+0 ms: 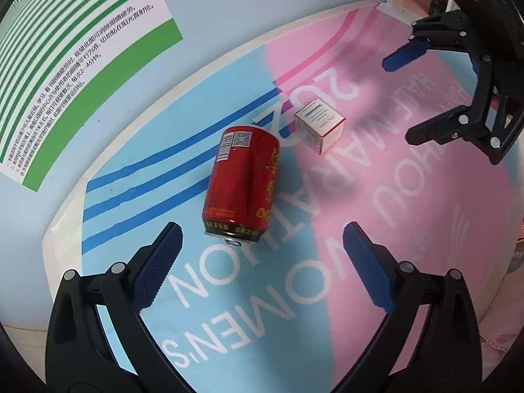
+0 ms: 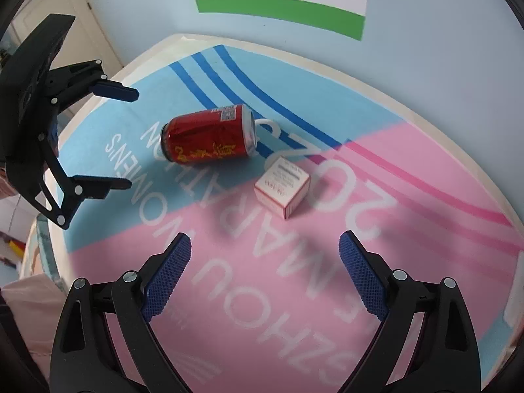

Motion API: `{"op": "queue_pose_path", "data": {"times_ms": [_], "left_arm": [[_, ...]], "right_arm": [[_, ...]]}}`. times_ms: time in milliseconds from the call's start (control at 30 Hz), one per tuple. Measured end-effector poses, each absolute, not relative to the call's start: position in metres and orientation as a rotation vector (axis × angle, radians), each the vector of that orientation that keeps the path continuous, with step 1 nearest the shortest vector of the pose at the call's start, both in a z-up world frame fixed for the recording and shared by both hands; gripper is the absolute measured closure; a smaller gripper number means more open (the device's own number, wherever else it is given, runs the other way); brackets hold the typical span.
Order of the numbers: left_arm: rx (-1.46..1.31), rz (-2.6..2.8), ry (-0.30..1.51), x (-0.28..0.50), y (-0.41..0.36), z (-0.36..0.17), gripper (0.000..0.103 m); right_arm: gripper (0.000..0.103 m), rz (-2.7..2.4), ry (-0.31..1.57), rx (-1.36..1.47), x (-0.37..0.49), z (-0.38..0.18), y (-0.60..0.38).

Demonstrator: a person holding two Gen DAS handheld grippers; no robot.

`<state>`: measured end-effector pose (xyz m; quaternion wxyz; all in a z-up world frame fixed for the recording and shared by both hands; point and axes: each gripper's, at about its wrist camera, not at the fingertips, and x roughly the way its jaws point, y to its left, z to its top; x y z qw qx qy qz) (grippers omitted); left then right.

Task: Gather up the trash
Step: 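Grasp the red can with the left tool while the right tool grasps the white Shiseido box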

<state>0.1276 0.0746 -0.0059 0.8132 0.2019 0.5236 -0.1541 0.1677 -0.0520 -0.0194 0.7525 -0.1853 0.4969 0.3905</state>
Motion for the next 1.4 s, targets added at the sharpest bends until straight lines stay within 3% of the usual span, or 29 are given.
{"op": "queue_pose_path", "data": {"times_ms": [800,967,1067,1167,1400], "left_arm": [[0.425,-0.403,1.226,0.200,0.083,-0.063,0.007],[0.425,-0.415,1.232,0.208,0.082,-0.070,0.013],[0.425,-0.426,1.251,0.209,0.080,-0.074,0.025],[0.421,-0.441,1.265,0.210,0.079,-0.076,0.037],[0.407,-0.455,1.264,0.204,0.078,-0.072,0.037]], "right_arm": [[0.014,0.876,1.178,-0.455,0.229,-0.089,-0.010],[0.028,0.873,1.191,-0.465,0.232,-0.097,-0.011],[0.039,0.883,1.181,-0.481,0.230,-0.098,-0.013],[0.044,0.887,1.161,-0.499,0.227,-0.096,-0.014],[0.054,0.891,1.152,-0.472,0.232,-0.088,-0.019]]}}
